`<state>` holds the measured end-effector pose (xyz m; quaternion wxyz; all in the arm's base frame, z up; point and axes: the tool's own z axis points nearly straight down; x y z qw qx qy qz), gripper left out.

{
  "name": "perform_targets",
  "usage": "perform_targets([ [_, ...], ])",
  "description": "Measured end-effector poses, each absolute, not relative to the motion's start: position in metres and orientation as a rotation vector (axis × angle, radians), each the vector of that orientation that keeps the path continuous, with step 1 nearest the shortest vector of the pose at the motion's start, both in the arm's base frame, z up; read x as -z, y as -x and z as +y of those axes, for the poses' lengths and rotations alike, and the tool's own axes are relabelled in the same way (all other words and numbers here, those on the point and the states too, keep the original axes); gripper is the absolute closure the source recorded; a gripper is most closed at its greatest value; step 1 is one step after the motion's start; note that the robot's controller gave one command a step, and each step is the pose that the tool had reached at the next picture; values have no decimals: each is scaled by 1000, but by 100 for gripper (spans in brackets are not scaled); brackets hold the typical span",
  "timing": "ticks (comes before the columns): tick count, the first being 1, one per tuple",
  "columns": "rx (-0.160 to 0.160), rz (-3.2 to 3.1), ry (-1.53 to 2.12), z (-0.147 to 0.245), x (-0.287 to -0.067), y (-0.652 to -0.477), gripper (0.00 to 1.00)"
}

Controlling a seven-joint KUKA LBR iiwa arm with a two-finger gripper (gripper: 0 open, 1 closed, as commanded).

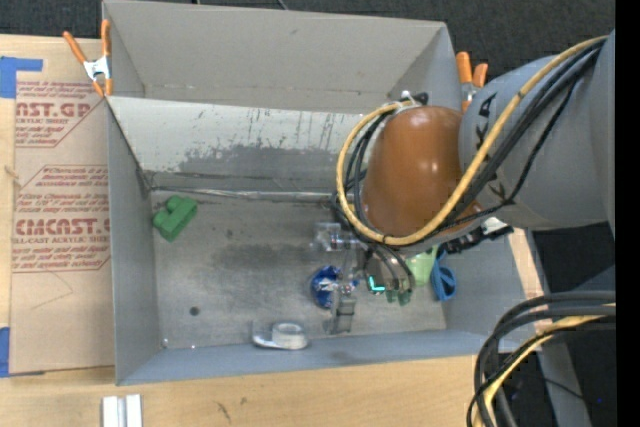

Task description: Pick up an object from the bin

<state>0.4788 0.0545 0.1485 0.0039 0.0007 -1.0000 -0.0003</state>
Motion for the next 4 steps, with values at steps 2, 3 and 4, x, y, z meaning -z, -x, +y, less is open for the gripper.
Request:
perform_targets([
  [2, 1, -2997, -947, 48, -91, -488, 0],
  [3, 0, -3018, -903, 62, -150, -511, 0],
  [4, 3, -2828, -1362, 49, -93, -514, 0],
])
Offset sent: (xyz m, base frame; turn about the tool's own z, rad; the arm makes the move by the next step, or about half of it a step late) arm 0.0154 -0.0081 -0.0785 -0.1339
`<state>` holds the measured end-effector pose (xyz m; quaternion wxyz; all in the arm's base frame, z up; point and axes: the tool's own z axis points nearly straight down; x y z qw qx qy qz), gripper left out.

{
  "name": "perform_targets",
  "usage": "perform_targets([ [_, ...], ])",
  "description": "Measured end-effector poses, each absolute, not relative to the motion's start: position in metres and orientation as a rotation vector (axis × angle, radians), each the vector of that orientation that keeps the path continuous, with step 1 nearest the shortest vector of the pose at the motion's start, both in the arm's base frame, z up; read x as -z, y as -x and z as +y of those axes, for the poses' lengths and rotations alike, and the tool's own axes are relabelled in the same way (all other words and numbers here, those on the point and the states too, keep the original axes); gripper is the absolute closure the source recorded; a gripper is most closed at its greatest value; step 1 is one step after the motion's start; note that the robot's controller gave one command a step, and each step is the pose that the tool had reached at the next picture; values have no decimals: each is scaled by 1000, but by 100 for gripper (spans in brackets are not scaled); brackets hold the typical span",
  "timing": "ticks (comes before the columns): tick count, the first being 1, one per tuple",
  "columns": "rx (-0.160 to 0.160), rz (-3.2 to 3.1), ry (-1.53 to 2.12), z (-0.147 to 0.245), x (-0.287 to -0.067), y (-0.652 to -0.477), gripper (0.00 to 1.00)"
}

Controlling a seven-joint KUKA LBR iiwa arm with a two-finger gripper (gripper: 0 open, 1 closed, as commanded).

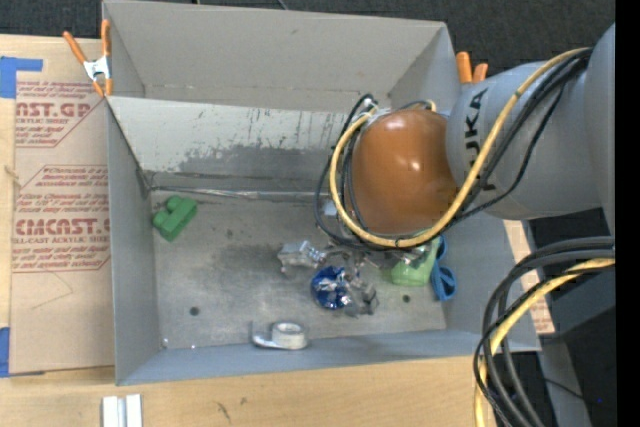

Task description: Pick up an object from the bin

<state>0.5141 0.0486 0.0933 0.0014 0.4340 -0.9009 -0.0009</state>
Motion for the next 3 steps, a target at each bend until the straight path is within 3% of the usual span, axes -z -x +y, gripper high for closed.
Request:
perform_targets([
  [1, 1, -2822, -1385, 47, -95, -524, 0],
  [2, 4, -2437, -1984, 50, -81, -532, 0],
  [3, 5, -2440, -1984, 51, -83, -533, 100],
])
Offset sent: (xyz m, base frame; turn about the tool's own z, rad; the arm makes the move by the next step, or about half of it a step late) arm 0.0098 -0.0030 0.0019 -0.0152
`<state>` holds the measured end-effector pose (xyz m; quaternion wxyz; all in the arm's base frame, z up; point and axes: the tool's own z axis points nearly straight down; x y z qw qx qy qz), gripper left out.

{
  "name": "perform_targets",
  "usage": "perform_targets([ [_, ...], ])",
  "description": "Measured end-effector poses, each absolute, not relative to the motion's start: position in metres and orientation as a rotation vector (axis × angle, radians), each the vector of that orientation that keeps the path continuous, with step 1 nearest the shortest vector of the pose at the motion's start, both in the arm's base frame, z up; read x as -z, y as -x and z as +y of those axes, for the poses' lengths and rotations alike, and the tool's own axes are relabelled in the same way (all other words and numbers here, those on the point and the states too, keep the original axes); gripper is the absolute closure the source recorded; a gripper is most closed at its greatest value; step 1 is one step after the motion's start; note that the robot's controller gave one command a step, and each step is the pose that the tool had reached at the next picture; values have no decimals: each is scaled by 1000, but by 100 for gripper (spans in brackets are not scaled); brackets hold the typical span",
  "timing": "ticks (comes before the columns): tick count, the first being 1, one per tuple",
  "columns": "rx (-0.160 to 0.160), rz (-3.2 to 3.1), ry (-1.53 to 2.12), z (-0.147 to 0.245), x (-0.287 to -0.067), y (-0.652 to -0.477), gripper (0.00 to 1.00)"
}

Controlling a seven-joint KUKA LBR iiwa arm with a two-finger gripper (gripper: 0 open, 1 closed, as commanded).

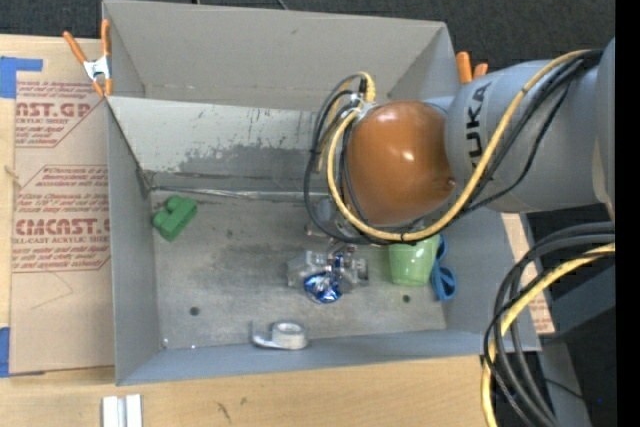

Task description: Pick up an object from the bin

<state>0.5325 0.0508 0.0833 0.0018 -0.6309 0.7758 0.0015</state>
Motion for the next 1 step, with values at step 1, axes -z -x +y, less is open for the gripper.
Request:
perform_targets([
  [1, 6, 2421, 1988, 52, -249, -534, 100],
])
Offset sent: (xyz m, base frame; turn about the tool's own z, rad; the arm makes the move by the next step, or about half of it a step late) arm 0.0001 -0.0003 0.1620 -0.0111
